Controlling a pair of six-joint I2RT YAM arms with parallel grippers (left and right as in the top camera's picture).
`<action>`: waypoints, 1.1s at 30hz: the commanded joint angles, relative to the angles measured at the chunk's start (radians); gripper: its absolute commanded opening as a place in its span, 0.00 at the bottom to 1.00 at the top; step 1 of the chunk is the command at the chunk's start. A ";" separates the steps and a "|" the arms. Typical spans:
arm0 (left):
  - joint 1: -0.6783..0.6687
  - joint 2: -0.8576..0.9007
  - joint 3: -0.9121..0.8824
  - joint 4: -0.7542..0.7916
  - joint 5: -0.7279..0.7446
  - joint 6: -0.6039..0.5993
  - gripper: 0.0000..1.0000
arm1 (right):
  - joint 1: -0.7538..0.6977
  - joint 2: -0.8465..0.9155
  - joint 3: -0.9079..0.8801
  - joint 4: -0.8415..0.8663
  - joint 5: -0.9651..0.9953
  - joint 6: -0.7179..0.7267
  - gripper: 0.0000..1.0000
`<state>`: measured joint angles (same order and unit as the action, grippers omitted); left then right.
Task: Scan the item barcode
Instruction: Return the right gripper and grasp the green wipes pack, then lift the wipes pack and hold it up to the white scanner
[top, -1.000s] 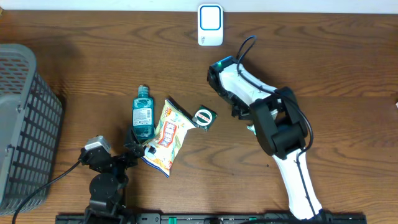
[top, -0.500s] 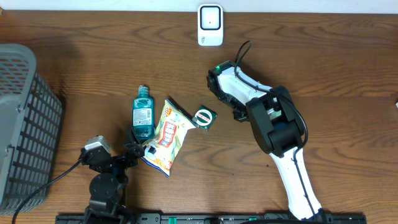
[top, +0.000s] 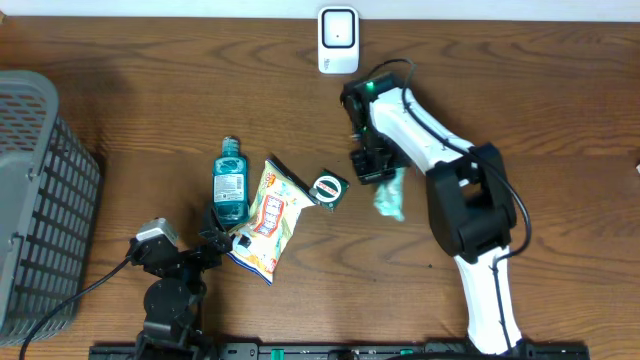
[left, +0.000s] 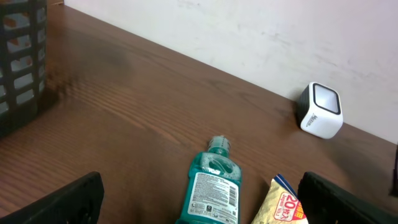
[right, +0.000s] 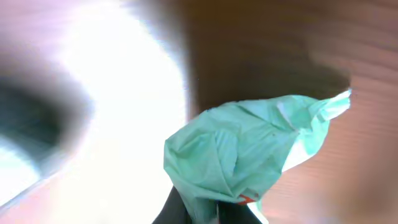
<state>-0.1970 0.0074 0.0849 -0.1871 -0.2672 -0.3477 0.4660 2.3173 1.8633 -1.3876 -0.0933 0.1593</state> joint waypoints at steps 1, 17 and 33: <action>0.001 -0.002 -0.018 -0.025 -0.006 -0.006 0.98 | -0.010 -0.063 0.002 -0.014 -0.550 -0.452 0.01; 0.001 -0.002 -0.018 -0.025 -0.006 -0.006 0.98 | -0.073 -0.085 -0.002 -0.315 -1.179 -1.040 0.01; 0.001 -0.002 -0.018 -0.025 -0.006 -0.006 0.98 | -0.105 -0.085 -0.001 -0.314 -1.440 -0.997 0.01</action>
<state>-0.1970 0.0074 0.0849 -0.1871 -0.2672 -0.3477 0.3702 2.2620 1.8629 -1.7020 -1.4845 -0.8131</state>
